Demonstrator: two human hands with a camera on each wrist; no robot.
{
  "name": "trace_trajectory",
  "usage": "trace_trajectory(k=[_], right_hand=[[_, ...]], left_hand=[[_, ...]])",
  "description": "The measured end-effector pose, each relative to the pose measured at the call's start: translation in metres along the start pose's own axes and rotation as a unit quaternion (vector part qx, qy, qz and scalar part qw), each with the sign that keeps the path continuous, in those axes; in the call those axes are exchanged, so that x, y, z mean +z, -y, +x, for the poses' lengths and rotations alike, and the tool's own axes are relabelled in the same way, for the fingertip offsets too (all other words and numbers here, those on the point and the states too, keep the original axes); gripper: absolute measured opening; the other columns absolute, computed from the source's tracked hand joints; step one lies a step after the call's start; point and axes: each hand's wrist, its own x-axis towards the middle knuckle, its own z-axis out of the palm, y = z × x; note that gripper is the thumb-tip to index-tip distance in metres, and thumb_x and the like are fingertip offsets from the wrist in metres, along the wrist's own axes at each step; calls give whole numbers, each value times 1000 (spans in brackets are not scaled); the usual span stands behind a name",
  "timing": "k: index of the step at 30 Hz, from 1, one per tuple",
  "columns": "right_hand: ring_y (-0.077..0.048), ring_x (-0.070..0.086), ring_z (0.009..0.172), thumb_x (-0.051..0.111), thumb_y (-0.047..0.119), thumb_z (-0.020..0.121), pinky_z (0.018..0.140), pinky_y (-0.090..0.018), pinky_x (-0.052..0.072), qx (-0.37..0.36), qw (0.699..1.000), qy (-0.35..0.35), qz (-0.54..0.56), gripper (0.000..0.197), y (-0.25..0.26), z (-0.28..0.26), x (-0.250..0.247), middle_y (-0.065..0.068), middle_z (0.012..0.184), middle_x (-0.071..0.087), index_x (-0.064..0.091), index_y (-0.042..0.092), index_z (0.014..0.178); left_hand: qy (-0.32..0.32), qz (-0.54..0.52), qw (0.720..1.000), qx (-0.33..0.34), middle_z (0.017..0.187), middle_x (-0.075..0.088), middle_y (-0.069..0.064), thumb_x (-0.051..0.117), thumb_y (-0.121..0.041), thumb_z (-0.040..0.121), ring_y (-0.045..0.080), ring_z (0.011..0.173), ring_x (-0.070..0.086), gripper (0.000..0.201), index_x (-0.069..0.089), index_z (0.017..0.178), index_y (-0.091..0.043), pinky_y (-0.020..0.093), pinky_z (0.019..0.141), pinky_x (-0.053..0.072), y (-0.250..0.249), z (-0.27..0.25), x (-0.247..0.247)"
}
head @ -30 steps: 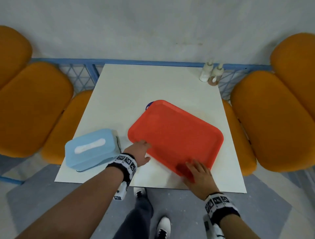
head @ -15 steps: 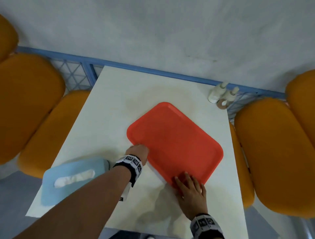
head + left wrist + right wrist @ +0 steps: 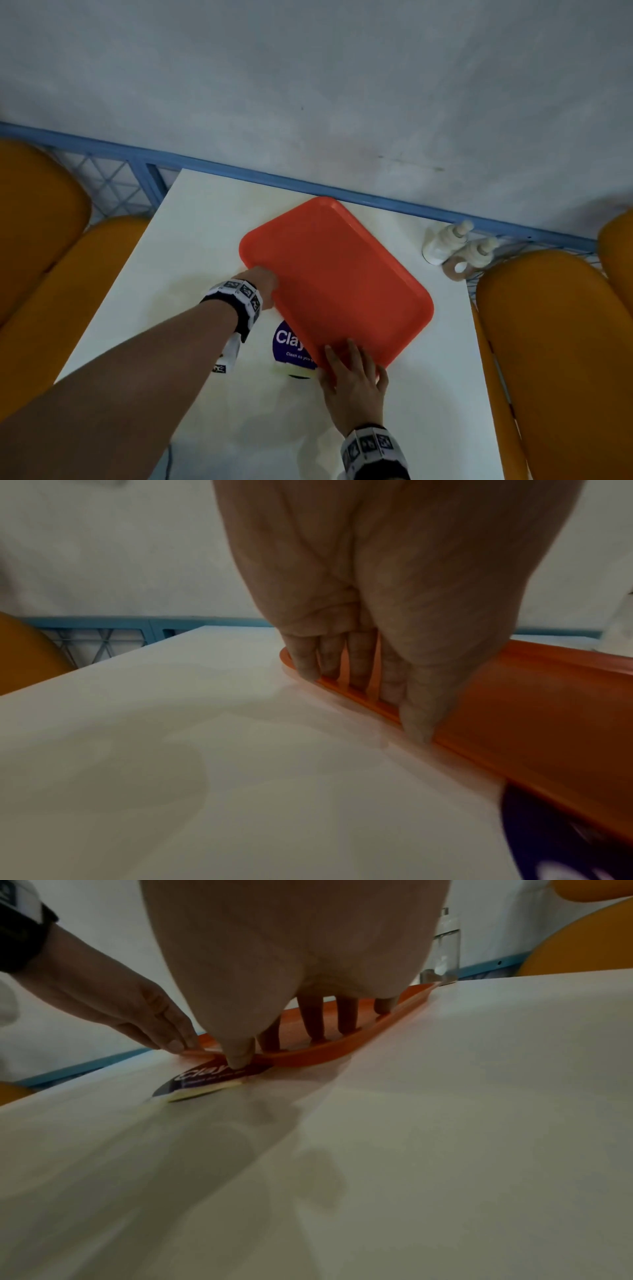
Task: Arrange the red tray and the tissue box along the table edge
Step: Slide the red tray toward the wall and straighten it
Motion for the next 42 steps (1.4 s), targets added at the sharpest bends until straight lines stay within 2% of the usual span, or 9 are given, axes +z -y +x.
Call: trace_trajectory(k=[4,8,11,13,19,31,35,38,42], right_hand=[[-28,45,122,47,62,85,94,-57,38,-10,1000,-11,22,39,8,5,-1,1,136,53,55,45,119],[-29,46,124,49,59,84,93,-56,41,-52,998,-17,31,40,0,4,-3,1,137,54,54,43,121],[-28,33,135,42,54,84,109,-56,24,-72,997,12,32,45,-27,24,-8,2,147,42,47,42,127],[-27,20,142,38,51,82,115,-54,11,-98,994,47,31,48,-50,50,-18,3,154,31,42,40,129],[-20,16,143,38,61,85,116,-51,9,-210,975,75,-6,48,-99,117,-46,11,152,30,41,42,129],[-25,18,142,40,57,89,116,-46,11,-173,979,104,-24,51,-124,162,-66,7,155,25,40,36,135],[-20,26,137,44,40,96,110,-39,29,-175,981,86,15,39,-125,152,-64,7,150,35,49,30,133],[-18,45,120,50,18,94,91,-37,49,-185,981,44,34,33,-124,137,-58,5,130,55,58,24,126],[-20,58,98,63,11,86,71,-36,56,-193,979,-20,56,33,-127,118,-46,5,107,66,64,22,117]], left_hand=[[-4,27,1000,-6,136,55,7,74,-9,77,27,119,58,60,55,134,-16,38,98,52,15,19,-28],[4,74,995,-59,148,44,-1,84,-16,62,22,129,51,89,44,140,-32,39,100,52,49,40,-17],[41,77,991,-104,112,68,-4,87,-32,51,16,87,68,57,64,103,-32,32,71,60,56,36,1],[45,68,990,-111,92,70,-4,87,-36,59,18,69,65,37,62,85,-28,26,58,52,29,2,-9],[46,19,992,-119,113,68,6,75,-42,79,26,100,67,50,60,117,-15,39,86,58,-16,-34,16],[-28,20,995,-99,111,69,10,56,-23,94,29,96,68,25,63,118,-16,40,86,58,-37,-9,-5],[-31,18,996,-84,106,71,7,54,-24,95,26,92,69,23,67,113,-18,40,85,59,-34,-9,-2],[-48,29,995,-77,102,71,7,49,-20,96,28,89,69,21,67,108,-18,42,81,59,-36,-14,5],[-57,53,995,-64,101,70,4,46,-21,97,26,87,68,22,65,108,-21,39,78,59,-39,-21,16]])
